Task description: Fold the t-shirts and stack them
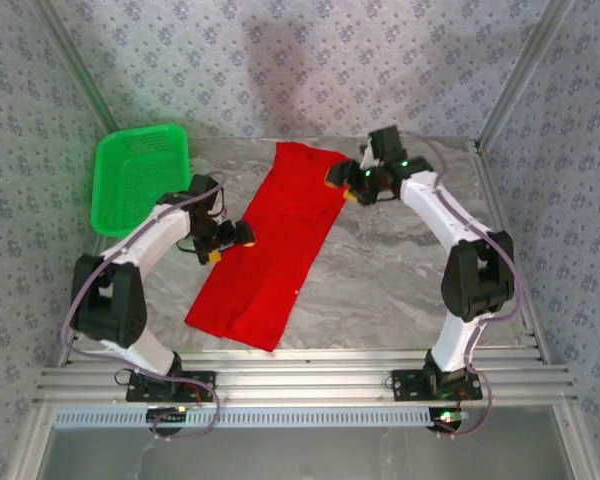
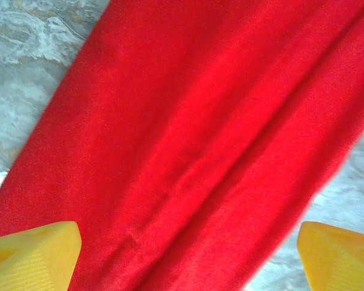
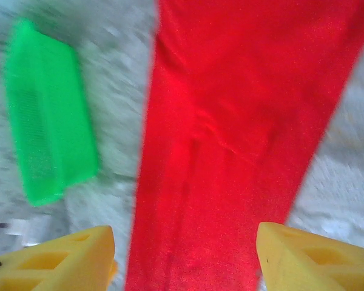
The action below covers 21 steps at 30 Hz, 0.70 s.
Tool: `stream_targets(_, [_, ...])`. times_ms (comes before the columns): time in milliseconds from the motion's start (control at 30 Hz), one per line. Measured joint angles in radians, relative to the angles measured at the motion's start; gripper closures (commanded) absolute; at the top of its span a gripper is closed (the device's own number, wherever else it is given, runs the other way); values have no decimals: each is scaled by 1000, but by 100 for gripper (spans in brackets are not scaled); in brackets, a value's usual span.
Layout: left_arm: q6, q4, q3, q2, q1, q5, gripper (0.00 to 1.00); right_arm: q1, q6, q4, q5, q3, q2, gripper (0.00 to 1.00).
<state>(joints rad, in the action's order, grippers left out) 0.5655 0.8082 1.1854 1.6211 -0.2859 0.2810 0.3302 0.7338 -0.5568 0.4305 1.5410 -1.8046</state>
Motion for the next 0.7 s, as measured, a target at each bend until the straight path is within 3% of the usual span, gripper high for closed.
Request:
stream_targets(133, [-46,1,5,76,0,-44,10,61,52,22,-49,-72,-92,43])
stream_targets(333, [-87,-24,-52,86,5,-91,13,114,133,60,-119,-31,-236,58])
stream_targets(700, [-64,-97,-200,65,16,-69,15,117,207,35,-218,124,-399,62])
